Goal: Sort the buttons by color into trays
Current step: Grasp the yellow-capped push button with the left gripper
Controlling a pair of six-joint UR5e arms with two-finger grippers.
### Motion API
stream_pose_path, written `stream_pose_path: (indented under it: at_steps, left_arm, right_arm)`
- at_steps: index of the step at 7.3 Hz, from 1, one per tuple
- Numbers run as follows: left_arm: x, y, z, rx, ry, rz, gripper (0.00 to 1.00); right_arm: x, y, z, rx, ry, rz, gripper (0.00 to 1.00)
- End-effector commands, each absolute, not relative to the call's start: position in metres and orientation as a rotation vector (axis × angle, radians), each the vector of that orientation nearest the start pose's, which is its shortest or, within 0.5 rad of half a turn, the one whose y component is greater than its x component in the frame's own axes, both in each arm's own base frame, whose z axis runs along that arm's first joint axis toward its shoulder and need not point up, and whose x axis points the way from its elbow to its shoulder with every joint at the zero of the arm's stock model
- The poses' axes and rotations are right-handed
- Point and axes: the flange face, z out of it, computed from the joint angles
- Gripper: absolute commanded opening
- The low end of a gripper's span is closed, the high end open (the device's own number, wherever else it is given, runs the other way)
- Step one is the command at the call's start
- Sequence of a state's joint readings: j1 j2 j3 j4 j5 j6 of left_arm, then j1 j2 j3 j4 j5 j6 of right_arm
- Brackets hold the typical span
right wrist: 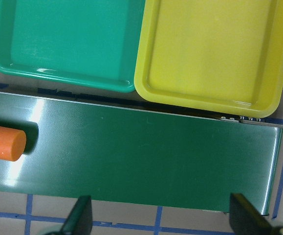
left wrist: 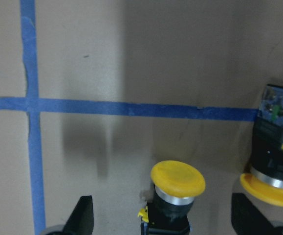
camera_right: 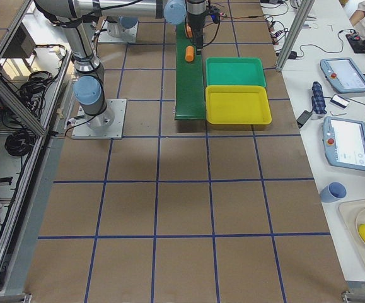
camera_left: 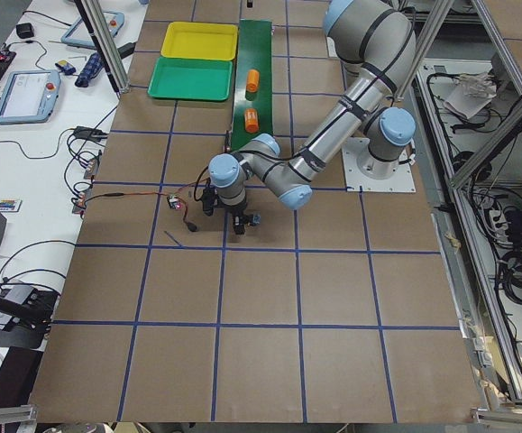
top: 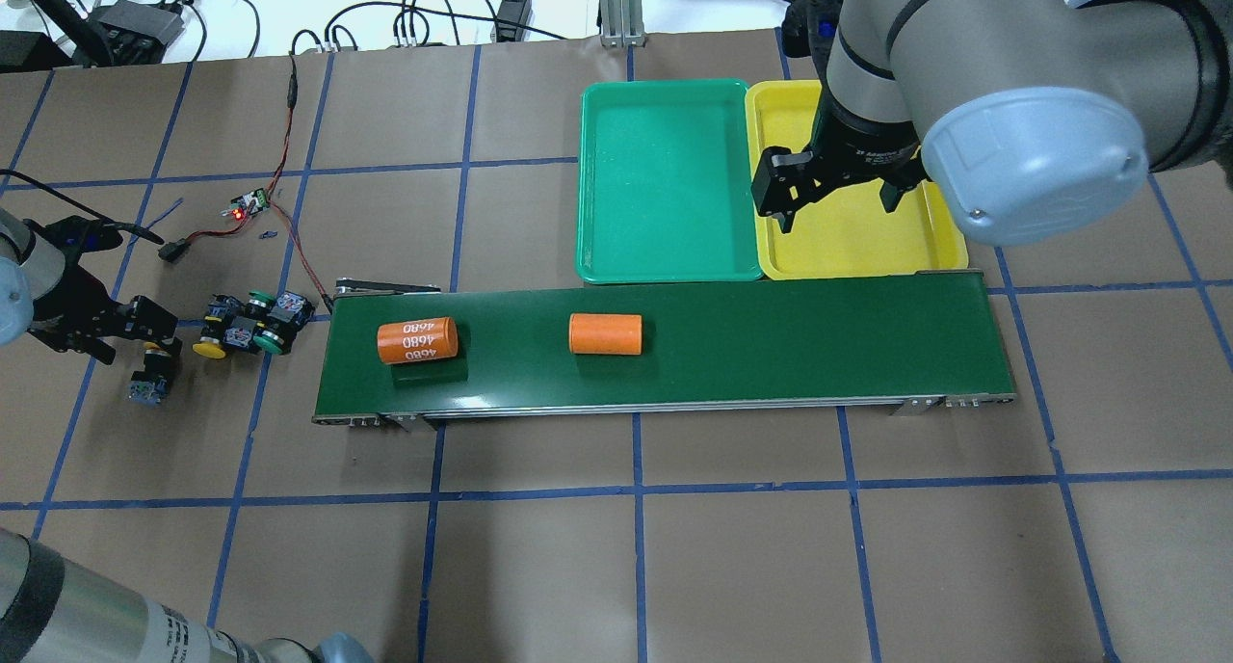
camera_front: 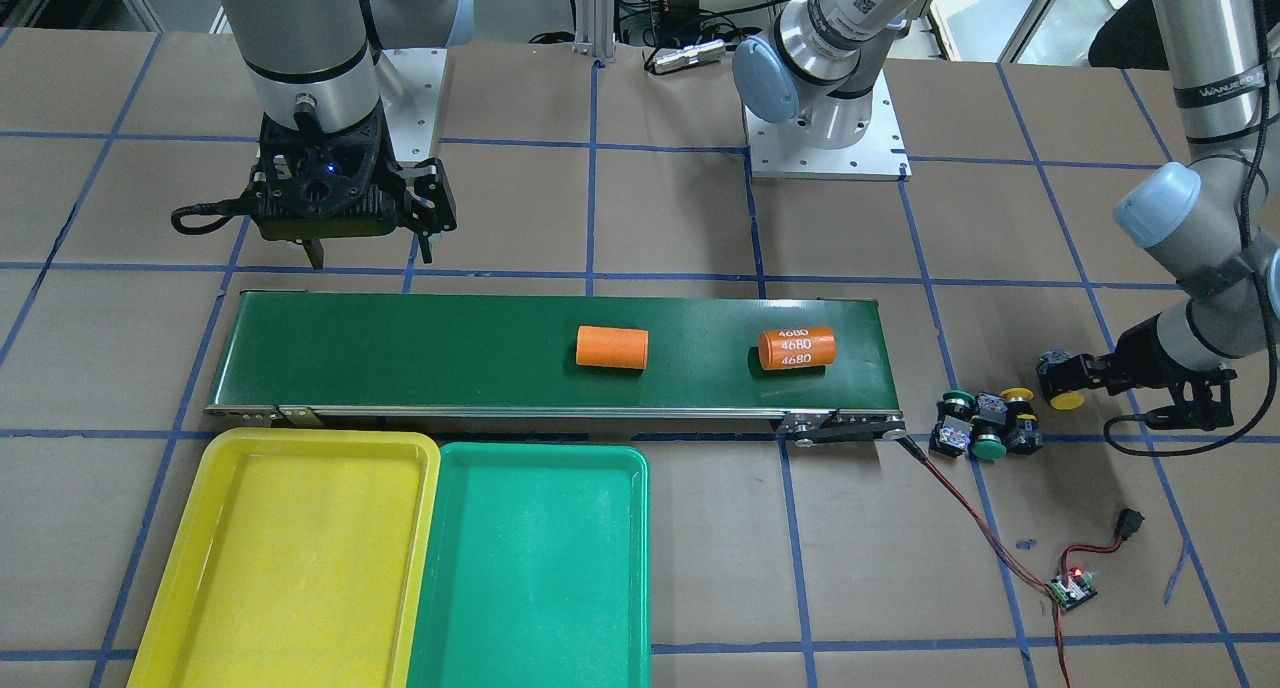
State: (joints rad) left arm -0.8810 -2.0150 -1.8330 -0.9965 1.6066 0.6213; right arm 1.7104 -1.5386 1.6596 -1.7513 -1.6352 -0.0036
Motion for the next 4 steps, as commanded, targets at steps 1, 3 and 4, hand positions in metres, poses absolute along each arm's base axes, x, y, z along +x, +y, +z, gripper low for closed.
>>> stream_pose_path:
  at_steps: [1,3,4]
  left_arm:
    - [0.259,-0.518,0.179,-0.098,3.188,0.219,0.00]
    - [0.258,-0.517,0.181,-0.096,3.194,0.230,0.00]
    - [0.252,-0.520,0.195,-0.057,3.191,0.215,0.00]
  right_arm:
    - [0.196,-0.486,0.446,-0.225,3.192,-0.100,1.00]
    - [0.196,-0.486,0.446,-0.225,3.192,-0.100,1.00]
    - [0.196,-0.486,0.446,-0.225,3.192,-0.100,1.00]
